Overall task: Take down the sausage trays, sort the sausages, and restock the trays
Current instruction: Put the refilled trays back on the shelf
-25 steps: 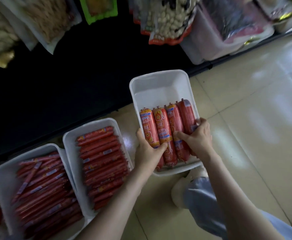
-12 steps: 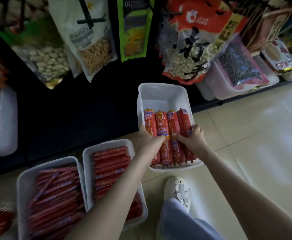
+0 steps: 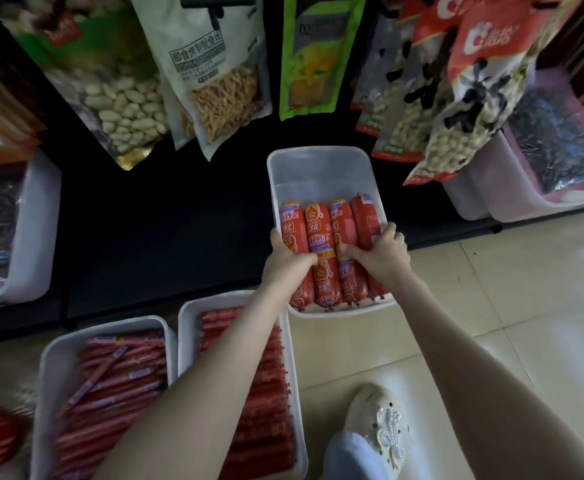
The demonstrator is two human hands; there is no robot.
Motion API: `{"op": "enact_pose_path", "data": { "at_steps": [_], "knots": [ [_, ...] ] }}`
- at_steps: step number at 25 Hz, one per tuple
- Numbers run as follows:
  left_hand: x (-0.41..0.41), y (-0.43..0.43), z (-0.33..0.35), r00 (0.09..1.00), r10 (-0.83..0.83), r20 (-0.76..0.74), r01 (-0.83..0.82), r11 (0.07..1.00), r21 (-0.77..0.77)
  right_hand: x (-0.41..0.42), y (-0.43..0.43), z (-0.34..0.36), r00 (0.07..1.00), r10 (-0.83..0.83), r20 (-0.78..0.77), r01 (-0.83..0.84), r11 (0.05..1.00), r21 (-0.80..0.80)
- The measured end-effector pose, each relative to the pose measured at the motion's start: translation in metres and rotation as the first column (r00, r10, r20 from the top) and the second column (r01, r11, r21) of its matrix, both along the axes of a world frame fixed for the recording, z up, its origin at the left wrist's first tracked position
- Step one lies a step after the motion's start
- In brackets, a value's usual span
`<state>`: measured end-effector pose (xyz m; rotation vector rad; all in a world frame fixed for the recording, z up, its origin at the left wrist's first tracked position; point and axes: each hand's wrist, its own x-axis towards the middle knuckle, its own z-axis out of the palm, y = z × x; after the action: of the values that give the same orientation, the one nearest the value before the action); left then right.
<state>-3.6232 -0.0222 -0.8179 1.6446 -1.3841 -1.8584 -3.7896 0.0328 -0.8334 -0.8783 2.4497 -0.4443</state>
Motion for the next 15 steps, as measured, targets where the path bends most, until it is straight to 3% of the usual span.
{"op": "enact_pose_path", "data": {
  "at_steps": [2, 4, 5, 7, 8, 9, 11, 15],
  "knots": [
    [-0.009, -0.02, -0.006, 0.999, -0.031, -0.012, 0.031, 0.999, -0.028, -0.007, -0.015, -0.001, 0.999, 0.013, -0.044, -0.012, 1.0, 0.017],
    [-0.011, -0.026, -0.006, 0.992, -0.127, -0.01, 0.126, 0.988, -0.088, 0.0, -0.009, 0.004, 0.982, 0.16, -0.102, -0.161, 0.987, -0.008],
    [-0.005, -0.024, -0.006, 0.981, -0.196, -0.018, 0.192, 0.973, -0.127, 0.009, 0.001, 0.005, 0.944, 0.303, -0.134, -0.309, 0.95, -0.031],
    [0.017, -0.021, -0.011, 0.938, -0.342, -0.061, 0.324, 0.925, -0.2, 0.032, 0.029, 0.003, 0.78, 0.598, -0.186, -0.607, 0.795, 0.009],
    [0.031, -0.018, -0.016, 0.896, -0.442, -0.045, 0.424, 0.882, -0.207, 0.038, 0.042, -0.004, 0.707, 0.671, -0.222, -0.678, 0.733, 0.055],
    [0.046, -0.013, -0.019, 0.832, -0.555, 0.01, 0.545, 0.814, -0.203, 0.039, 0.05, -0.011, 0.69, 0.678, -0.254, -0.684, 0.726, 0.077],
    [0.058, -0.001, -0.022, 0.717, -0.671, 0.187, 0.696, 0.685, -0.215, 0.035, 0.05, -0.022, 0.762, 0.581, -0.287, -0.594, 0.803, 0.048],
    [0.025, 0.024, -0.03, 0.896, -0.42, 0.142, 0.436, 0.776, -0.456, 0.023, 0.047, -0.032, 0.742, 0.565, -0.361, -0.579, 0.811, 0.08]
  ]
}}
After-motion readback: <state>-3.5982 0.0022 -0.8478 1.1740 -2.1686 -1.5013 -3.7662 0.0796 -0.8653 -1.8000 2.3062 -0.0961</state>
